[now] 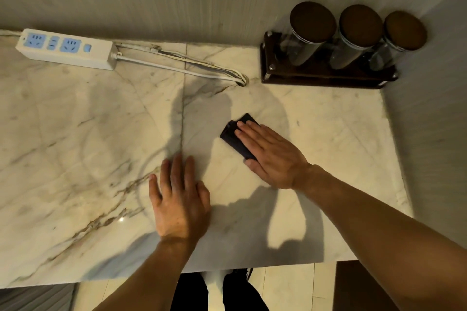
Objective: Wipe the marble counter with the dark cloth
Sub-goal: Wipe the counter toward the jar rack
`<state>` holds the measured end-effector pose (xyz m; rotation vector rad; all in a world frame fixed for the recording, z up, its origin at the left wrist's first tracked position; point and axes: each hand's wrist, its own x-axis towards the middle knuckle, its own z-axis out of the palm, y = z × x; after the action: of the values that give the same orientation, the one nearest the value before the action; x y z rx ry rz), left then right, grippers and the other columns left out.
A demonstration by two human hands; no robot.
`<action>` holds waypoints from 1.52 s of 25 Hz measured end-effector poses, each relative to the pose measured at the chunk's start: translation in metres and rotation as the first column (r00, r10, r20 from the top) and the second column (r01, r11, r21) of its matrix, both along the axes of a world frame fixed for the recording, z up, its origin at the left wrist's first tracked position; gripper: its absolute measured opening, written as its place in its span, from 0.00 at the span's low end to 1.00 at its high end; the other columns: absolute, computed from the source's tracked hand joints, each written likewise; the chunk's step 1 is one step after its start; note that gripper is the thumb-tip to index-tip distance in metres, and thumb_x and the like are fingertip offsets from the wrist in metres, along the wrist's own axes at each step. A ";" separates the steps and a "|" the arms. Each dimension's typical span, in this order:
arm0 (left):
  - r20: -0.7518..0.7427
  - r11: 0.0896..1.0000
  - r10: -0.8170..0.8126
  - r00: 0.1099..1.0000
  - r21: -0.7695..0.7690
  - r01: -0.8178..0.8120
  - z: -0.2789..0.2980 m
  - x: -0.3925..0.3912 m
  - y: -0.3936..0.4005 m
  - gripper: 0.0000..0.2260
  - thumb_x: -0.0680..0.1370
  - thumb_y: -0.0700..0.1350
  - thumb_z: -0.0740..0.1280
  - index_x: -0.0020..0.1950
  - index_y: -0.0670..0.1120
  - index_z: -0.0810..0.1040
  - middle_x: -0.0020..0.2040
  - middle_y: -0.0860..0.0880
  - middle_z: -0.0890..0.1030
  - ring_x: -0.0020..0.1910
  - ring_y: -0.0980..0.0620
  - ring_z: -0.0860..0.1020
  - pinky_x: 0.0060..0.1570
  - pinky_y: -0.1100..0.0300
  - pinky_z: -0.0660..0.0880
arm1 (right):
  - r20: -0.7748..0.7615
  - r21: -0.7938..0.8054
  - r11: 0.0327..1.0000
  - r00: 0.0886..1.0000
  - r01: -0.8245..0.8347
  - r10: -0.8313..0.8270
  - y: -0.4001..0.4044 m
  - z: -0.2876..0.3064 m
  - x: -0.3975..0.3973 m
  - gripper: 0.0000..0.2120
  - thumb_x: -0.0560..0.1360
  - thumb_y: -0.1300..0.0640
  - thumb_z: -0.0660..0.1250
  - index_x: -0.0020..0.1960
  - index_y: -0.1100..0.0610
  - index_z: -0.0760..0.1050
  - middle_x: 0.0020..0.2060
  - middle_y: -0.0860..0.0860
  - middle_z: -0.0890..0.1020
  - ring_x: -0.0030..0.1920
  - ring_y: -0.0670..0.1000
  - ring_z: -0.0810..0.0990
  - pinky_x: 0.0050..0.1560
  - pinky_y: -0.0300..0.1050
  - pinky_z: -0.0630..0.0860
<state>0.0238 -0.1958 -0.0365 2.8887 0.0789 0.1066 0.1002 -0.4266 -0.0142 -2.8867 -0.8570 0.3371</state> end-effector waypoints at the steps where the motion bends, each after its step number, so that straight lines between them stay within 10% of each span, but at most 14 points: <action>1: -0.002 1.000 0.004 1.000 -0.002 -0.004 0.001 0.000 0.000 0.23 0.77 0.49 0.56 0.71 0.43 0.69 0.72 0.40 0.70 0.74 0.41 0.60 0.72 0.39 0.54 | 0.003 -0.005 1.000 1.000 0.018 -0.018 0.000 -0.001 0.005 0.30 0.81 0.47 0.53 0.78 0.59 0.50 0.77 0.55 0.53 0.77 0.53 0.49 0.75 0.51 0.50; 12: -0.021 1.000 0.002 1.000 0.010 -0.002 0.001 0.001 -0.001 0.24 0.76 0.49 0.56 0.71 0.44 0.68 0.72 0.41 0.68 0.74 0.42 0.59 0.72 0.40 0.54 | 0.020 0.036 0.924 0.924 0.381 -0.382 0.014 -0.010 0.043 0.30 0.81 0.45 0.48 0.78 0.56 0.44 0.78 0.53 0.48 0.77 0.51 0.44 0.75 0.48 0.44; 24: -0.059 0.999 -0.045 0.997 0.028 0.047 0.007 -0.001 0.000 0.24 0.77 0.49 0.57 0.72 0.42 0.67 0.72 0.40 0.68 0.74 0.40 0.61 0.71 0.38 0.56 | 0.011 0.099 0.544 0.546 0.833 -0.838 0.045 -0.016 0.036 0.30 0.80 0.46 0.46 0.78 0.58 0.42 0.78 0.55 0.47 0.77 0.55 0.44 0.75 0.50 0.42; 38: -0.093 0.997 -0.073 0.993 -0.028 0.070 0.001 -0.002 0.003 0.24 0.79 0.53 0.51 0.74 0.46 0.60 0.75 0.42 0.62 0.74 0.40 0.56 0.72 0.38 0.50 | -0.012 0.116 0.346 0.350 0.931 -0.937 0.070 -0.016 -0.066 0.31 0.80 0.48 0.46 0.77 0.62 0.41 0.78 0.57 0.45 0.77 0.55 0.43 0.75 0.50 0.42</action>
<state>0.0216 -0.1927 -0.0360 2.8670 -0.0062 -0.0424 0.0338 -0.3569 -0.0297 -2.7041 0.8701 0.0512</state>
